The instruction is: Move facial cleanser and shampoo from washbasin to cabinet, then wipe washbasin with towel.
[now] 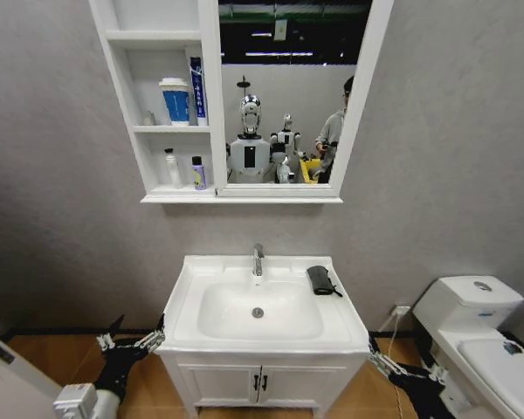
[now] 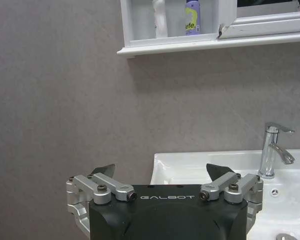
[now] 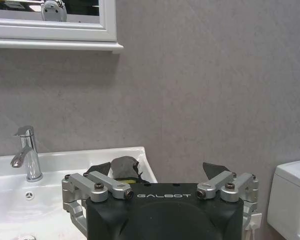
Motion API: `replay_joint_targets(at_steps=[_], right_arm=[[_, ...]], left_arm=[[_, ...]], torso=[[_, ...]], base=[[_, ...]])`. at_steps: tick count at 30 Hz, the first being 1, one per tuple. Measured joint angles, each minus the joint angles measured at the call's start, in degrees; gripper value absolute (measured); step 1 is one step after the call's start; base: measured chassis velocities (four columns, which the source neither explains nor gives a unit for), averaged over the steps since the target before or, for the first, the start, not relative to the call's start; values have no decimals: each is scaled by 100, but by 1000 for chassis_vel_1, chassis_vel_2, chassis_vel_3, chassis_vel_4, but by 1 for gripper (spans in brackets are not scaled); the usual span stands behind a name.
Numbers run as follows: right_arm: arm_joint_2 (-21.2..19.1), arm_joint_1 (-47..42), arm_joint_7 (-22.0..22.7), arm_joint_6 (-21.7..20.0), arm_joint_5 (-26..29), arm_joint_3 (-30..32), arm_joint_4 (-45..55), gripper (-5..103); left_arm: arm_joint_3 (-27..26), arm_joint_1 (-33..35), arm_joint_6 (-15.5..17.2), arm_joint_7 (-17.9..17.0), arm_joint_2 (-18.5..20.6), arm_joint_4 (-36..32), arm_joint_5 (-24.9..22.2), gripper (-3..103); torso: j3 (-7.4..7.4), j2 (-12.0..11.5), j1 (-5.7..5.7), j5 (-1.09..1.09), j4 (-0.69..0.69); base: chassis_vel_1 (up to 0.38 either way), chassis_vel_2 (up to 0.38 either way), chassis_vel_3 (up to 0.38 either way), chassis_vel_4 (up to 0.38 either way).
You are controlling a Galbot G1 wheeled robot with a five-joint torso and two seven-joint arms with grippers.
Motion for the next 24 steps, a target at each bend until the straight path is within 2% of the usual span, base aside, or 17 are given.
replay_joint_targets(at_steps=[12, 24], right_arm=[[0, 2, 1, -1, 4, -1, -4, 100], [0, 3, 1, -1, 5, -1, -7, 100]], left_arm=[[0, 0, 0, 0, 0, 0, 0, 100], [0, 0, -1, 0, 0, 0, 0, 100]], torso=[[-1, 2, -2, 0, 0], [0, 1, 0, 0, 1]], base=[[275, -273, -261, 267], [364, -363, -369, 362]])
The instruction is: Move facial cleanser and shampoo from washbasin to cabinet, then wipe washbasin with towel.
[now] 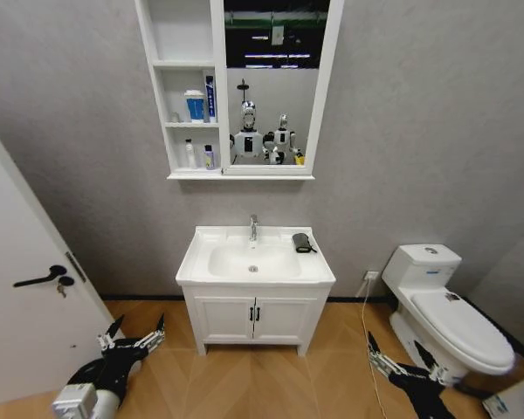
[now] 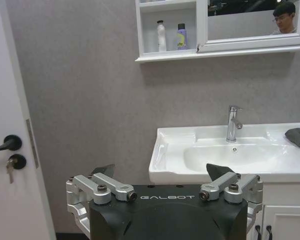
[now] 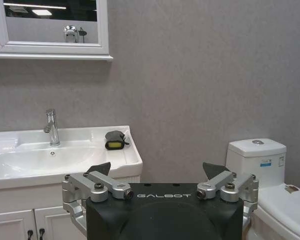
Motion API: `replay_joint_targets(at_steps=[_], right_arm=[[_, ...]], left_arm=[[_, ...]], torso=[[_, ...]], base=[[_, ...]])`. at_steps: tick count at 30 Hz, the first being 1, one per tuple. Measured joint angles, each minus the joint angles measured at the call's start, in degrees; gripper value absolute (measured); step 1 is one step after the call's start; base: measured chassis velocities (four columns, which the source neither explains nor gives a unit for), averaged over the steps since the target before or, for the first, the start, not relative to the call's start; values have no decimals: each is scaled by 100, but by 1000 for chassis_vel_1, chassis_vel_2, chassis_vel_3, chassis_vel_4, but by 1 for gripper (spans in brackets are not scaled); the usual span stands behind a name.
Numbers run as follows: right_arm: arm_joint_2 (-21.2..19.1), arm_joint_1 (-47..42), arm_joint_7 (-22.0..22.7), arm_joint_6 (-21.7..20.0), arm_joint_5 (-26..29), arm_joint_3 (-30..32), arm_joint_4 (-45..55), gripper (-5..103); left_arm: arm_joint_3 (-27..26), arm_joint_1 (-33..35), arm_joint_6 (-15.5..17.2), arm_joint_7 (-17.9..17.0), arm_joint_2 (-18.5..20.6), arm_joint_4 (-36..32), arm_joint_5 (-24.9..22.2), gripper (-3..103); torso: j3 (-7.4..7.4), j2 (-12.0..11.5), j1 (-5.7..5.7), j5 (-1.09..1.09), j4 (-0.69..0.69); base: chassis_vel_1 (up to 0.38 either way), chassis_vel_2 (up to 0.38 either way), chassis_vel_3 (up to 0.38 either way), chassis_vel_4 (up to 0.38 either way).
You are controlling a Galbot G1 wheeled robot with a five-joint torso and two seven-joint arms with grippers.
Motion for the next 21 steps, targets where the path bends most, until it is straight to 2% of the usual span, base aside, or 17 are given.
replay_joint_targets(at_steps=[7, 13, 17, 21], right_arm=[[-1, 1, 0, 0, 1, 0, -1, 100], [-1, 1, -1, 0, 0, 0, -1, 100], [0, 0, -1, 0, 0, -1, 0, 100], [0, 0, -1, 1, 0, -1, 2, 100]], left_arm=[[1, 0, 1, 0, 0, 0, 0, 100], [1, 0, 1, 0, 0, 0, 0, 100], [0, 0, 1, 0, 0, 0, 0, 100], [-1, 1, 1, -1, 0, 0, 0, 100]], torso=[[1, -1, 3, 0, 0], [-1, 1, -1, 0, -1], [-3, 4, -5, -2, -1], [-3, 3, -5, -6, -3]], base=[[364, -336, -377, 330], [432, -223, -431, 199], [392, -94, -385, 83], [151, 62, -215, -5]])
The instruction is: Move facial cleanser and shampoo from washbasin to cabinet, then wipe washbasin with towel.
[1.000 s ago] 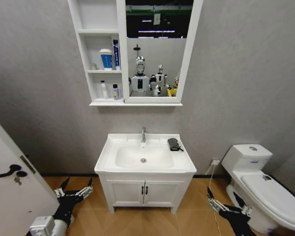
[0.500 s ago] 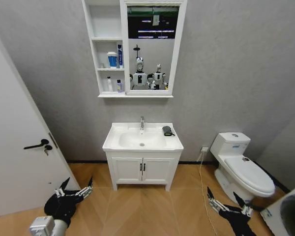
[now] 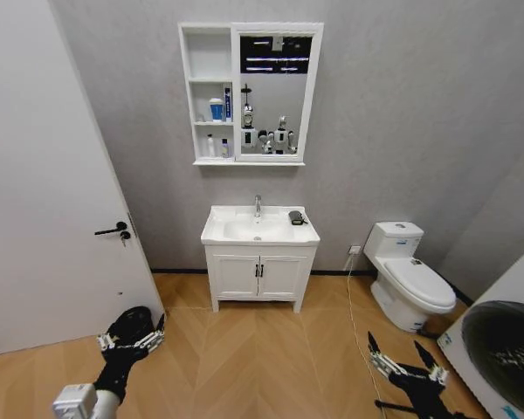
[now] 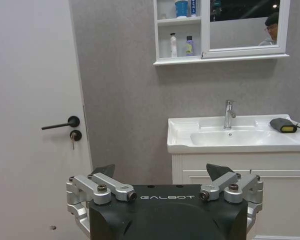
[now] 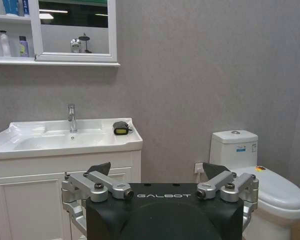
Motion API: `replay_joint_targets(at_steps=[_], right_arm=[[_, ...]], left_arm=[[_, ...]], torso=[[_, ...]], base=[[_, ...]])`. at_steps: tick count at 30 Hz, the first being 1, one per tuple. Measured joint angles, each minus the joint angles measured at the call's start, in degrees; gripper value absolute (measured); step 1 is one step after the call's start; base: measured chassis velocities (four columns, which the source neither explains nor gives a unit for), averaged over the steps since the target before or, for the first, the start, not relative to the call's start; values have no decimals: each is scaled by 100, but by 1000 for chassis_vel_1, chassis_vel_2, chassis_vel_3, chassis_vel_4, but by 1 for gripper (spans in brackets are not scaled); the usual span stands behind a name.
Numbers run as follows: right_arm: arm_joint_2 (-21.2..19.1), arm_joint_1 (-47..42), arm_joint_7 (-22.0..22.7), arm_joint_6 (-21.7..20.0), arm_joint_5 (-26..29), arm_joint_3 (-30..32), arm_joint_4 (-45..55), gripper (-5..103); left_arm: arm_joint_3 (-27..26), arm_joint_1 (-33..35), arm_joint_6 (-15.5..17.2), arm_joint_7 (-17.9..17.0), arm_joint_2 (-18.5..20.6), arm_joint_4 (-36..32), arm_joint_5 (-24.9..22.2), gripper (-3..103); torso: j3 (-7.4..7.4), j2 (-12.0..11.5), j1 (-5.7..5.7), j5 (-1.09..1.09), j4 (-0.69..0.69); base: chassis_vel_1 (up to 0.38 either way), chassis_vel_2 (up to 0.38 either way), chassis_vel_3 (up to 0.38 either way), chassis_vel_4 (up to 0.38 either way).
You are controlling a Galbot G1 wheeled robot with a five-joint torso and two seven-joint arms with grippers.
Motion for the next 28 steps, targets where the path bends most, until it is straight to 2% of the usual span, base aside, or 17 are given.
replay_joint_targets(at_steps=[4, 15, 28], right_arm=[[-2, 2, 0, 0, 0, 1, -1, 100], [-2, 2, 0, 0, 0, 2, -1, 100], [-1, 0, 0, 0, 0, 2, -2, 100]], left_arm=[[2, -1, 0, 0, 0, 0, 0, 100], [2, -1, 0, 1, 0, 0, 0, 100], [2, 0, 0, 1, 0, 0, 0, 100]], torso=[[5, -6, 11, 8, 3], [3, -5, 7, 3, 2], [1, -2, 3, 5, 2]], base=[[-20, -2, 34, -3], [-49, 8, 53, -7], [35, -105, -25, 116]])
